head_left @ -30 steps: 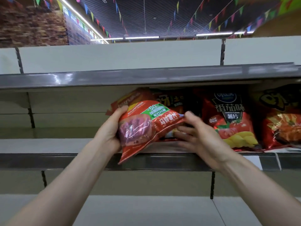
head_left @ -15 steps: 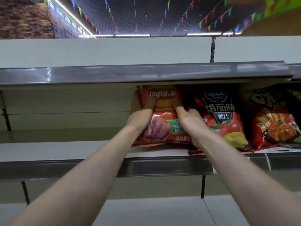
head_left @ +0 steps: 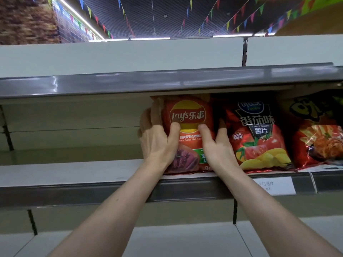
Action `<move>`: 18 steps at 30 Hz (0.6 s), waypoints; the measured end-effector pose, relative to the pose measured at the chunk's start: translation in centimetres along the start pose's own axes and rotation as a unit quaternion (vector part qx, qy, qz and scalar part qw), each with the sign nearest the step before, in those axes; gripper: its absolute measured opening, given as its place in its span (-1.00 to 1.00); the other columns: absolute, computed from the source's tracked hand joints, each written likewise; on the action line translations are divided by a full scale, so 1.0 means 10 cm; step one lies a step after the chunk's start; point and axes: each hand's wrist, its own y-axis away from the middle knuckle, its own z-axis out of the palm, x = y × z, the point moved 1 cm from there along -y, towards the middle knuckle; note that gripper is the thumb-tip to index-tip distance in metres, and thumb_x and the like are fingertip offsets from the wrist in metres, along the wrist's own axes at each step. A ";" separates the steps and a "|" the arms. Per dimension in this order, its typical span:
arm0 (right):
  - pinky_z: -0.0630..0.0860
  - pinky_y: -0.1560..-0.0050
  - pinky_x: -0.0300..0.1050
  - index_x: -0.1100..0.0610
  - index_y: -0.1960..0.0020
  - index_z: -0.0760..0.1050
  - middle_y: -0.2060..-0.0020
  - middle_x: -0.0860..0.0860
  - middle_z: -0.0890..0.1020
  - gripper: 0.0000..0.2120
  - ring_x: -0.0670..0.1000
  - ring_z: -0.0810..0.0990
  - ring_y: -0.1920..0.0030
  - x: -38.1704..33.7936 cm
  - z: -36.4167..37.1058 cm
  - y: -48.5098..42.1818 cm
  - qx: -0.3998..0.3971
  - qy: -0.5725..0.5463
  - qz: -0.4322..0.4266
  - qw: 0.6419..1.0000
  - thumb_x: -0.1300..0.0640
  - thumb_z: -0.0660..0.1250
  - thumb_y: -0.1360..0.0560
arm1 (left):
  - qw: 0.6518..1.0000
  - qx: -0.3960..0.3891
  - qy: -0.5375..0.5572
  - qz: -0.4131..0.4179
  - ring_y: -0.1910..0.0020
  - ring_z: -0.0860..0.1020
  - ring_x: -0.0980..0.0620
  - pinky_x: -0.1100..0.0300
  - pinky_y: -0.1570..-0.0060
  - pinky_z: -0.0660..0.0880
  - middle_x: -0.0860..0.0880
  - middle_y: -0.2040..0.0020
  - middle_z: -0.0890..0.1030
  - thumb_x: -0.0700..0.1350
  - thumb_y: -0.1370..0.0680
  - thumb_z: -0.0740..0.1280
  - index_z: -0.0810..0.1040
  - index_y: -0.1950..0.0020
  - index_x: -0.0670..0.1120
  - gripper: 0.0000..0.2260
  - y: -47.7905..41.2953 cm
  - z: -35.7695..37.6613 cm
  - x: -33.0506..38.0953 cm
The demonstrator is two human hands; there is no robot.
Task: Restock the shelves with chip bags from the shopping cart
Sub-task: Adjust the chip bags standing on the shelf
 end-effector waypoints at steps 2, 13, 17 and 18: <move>0.28 -0.33 -0.02 -0.05 -0.57 -0.04 -0.42 0.08 0.35 -0.31 0.13 0.36 -0.39 0.01 0.02 0.03 0.000 0.029 -0.033 0.999 -0.26 0.12 -0.57 | 0.997 -0.003 -0.068 0.037 -0.05 0.52 -0.33 -0.07 -0.08 0.38 -0.36 -0.09 0.56 0.16 -0.52 0.05 0.55 -0.16 -0.26 -0.45 0.02 0.00 0.03; 0.41 -0.18 0.14 0.26 -0.29 0.38 -0.14 0.26 0.44 -0.58 0.29 0.44 -0.16 0.03 0.13 0.10 0.107 0.246 -0.225 0.937 -0.03 0.14 -0.60 | 0.970 0.009 -0.192 0.150 0.21 0.60 -0.29 -0.08 0.15 0.53 -0.28 0.18 0.60 -0.01 -0.49 0.21 0.65 0.10 -0.12 -0.73 0.03 0.08 0.04; 0.44 -0.21 0.22 0.22 -0.26 0.49 -0.10 0.27 0.52 -0.60 0.33 0.49 -0.10 0.07 0.20 0.12 0.119 0.342 -0.312 0.879 0.09 0.08 -0.54 | 0.964 0.025 -0.172 0.200 0.32 0.55 -0.30 0.00 0.35 0.48 -0.33 0.17 0.56 0.01 -0.50 0.17 0.62 0.09 -0.14 -0.70 0.01 0.12 -0.04; 0.44 -0.22 0.22 0.22 -0.28 0.49 -0.11 0.27 0.52 -0.59 0.34 0.49 -0.12 0.07 0.20 0.12 0.114 0.341 -0.314 0.879 0.10 0.07 -0.54 | 0.963 0.020 -0.174 0.203 0.37 0.53 -0.28 0.05 0.43 0.44 -0.31 0.21 0.56 0.01 -0.50 0.17 0.62 0.10 -0.15 -0.69 0.01 0.12 -0.04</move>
